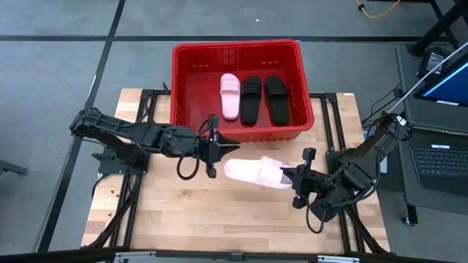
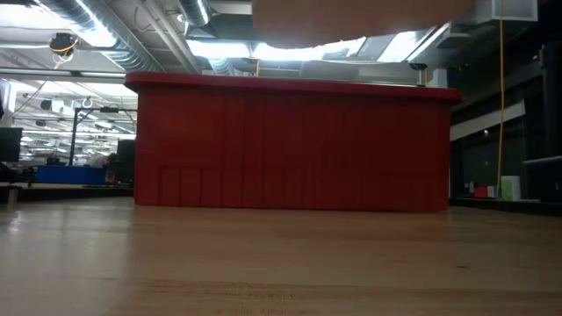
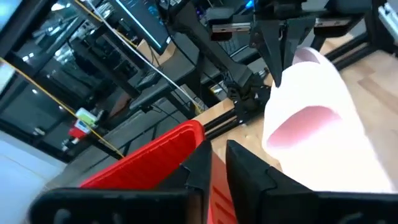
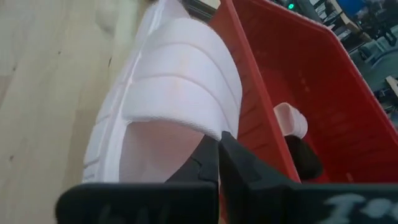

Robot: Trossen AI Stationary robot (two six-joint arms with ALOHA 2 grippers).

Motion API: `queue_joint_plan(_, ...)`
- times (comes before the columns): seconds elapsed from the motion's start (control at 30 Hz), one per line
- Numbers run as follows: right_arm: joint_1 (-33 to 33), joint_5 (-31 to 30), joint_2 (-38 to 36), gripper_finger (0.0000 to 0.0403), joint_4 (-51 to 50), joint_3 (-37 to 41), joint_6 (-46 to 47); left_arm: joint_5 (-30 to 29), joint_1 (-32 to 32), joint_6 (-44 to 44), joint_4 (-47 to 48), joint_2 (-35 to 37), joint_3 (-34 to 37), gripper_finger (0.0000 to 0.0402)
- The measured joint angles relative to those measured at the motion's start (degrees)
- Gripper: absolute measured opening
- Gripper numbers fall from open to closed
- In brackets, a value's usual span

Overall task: Pick and place slides into bin
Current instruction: Put the pink slide into the bin

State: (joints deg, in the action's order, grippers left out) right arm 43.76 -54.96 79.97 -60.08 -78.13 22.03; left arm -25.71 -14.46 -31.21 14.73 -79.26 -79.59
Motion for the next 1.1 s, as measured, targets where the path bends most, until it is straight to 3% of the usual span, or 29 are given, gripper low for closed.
queue_joint_plan(0.2, -2.97, 0.15, -0.16, 0.0002, 4.42, 0.00, -6.85, 0.29, -0.05, -9.71, 0.57, -0.02, 0.00, 0.0091)
queue_joint_plan(0.4, -6.09, 0.45, -0.30, 0.0002, 11.78, 0.00, -17.01, 1.46, 0.13, -11.60, 0.50, -0.02, 0.00, 0.0127)
queue_joint_plan(0.77, -9.20, 8.25, -1.25, 0.0002, 30.28, -0.03, -38.62, 11.68, 1.64, -11.60, 6.04, -0.02, 0.02, 0.0121)
queue_joint_plan(1.1, -12.69, 12.28, -1.30, 0.0002, 33.31, -0.04, -43.99, 17.32, 1.88, -12.12, 5.63, -0.02, 0.02, 0.0119)
